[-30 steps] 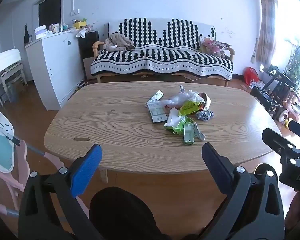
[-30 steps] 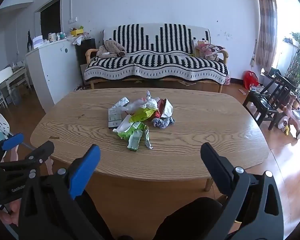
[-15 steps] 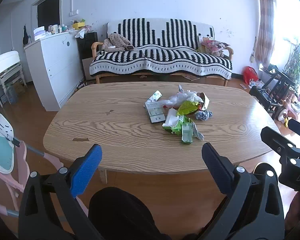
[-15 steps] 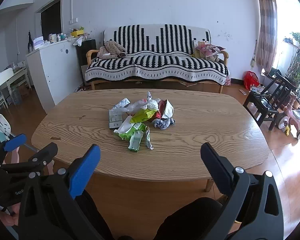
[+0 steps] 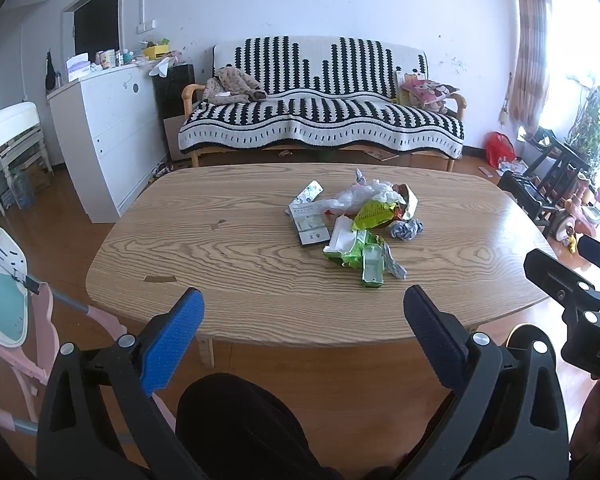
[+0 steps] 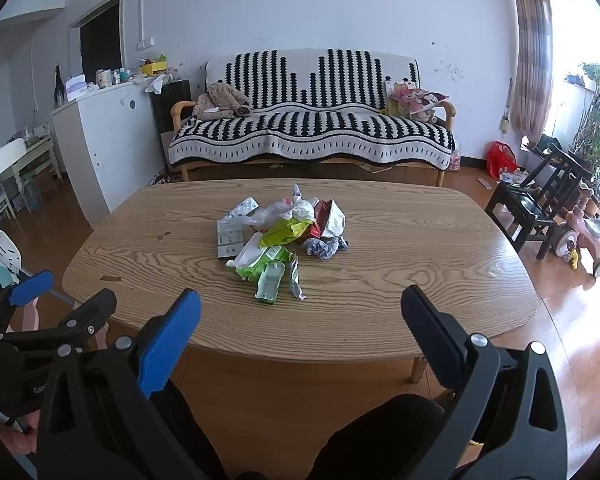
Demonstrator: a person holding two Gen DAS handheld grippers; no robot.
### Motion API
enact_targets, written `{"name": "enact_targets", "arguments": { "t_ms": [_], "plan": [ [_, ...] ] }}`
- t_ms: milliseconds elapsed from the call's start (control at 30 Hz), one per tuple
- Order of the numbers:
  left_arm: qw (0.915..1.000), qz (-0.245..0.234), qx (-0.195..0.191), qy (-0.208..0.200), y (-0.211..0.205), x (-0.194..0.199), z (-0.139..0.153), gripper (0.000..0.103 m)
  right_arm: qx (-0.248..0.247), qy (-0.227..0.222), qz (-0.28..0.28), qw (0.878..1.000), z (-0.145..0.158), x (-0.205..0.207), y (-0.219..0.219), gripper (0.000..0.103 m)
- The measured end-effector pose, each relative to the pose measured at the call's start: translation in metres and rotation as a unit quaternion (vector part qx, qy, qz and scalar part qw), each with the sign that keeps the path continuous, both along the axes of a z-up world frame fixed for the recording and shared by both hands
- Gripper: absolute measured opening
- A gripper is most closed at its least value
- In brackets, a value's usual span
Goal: Collect trash
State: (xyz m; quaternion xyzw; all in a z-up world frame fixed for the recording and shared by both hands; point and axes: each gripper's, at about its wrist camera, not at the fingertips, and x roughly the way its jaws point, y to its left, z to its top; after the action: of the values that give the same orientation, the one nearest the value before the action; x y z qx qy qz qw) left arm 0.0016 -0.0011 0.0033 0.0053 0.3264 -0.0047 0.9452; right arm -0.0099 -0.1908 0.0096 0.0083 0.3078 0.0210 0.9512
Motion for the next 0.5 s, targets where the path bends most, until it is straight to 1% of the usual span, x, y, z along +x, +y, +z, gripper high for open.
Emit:
{"name": "enact_targets", "arguments": {
  "t_ms": [500],
  "plan": [
    [1.0000,-0.001,0.001,0.000,-0.0019,-0.0006,0.0012,0.097,0.001,-0.001,0.000,1.000,0.0004,0.0007,0.0006,0.097]
  ]
}}
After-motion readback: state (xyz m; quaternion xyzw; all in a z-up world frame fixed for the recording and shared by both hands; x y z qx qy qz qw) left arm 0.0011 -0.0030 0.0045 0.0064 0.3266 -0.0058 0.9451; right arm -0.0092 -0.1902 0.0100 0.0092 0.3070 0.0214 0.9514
